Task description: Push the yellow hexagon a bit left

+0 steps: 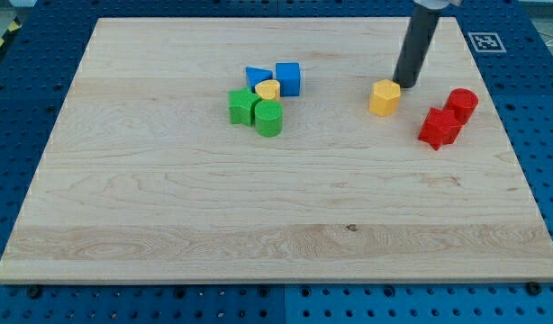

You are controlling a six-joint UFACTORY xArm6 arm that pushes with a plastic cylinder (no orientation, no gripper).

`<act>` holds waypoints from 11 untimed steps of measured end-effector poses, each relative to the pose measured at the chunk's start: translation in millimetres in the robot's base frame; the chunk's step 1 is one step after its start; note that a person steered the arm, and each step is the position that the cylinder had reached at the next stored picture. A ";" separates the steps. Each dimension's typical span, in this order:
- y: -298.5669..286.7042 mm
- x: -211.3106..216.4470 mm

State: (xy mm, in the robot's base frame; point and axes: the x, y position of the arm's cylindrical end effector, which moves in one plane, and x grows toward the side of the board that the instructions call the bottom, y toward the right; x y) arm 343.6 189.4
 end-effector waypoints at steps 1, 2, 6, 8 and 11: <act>17.7 15.9; 17.7 46.3; 4.3 53.8; -27.2 44.9; -48.3 -15.3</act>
